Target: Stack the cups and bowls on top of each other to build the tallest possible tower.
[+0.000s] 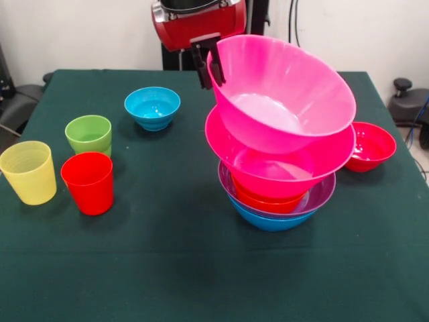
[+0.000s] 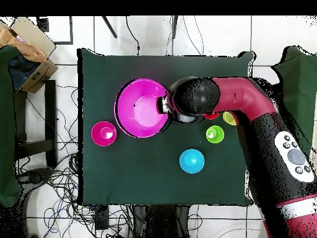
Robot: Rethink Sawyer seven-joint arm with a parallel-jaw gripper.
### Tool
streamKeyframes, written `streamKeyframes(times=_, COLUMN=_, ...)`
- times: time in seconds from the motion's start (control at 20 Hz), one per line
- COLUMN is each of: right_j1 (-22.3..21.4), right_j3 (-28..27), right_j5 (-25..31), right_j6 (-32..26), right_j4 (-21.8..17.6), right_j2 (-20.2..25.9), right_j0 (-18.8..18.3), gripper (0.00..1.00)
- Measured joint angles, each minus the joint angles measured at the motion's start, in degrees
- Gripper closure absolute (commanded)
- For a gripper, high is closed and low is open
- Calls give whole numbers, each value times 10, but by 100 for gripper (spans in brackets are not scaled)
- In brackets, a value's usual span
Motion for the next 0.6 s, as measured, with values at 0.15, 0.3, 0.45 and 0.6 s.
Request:
streamKeyframes(times=0.15, right_j1=0, right_j3=1, right_j5=-18, right_j6=0, right_j4=-1, right_j2=4, right_j0=0, gripper=100)
streamKeyframes(times=0.3, right_j1=0, right_j3=3, right_j5=-26, right_j6=0, right_j4=-2, right_j2=6, right_j0=0, gripper=100)
streamKeyframes(times=0.45, right_j1=0, right_j3=4, right_j5=-26, right_j6=0, right_j4=-3, right_j2=7, right_j0=0, gripper=100)
streamKeyframes(times=0.6, right_j1=0, right_j3=5, right_j5=-26, right_j6=0, right_j4=-5, right_j2=8, right_j0=0, gripper=100)
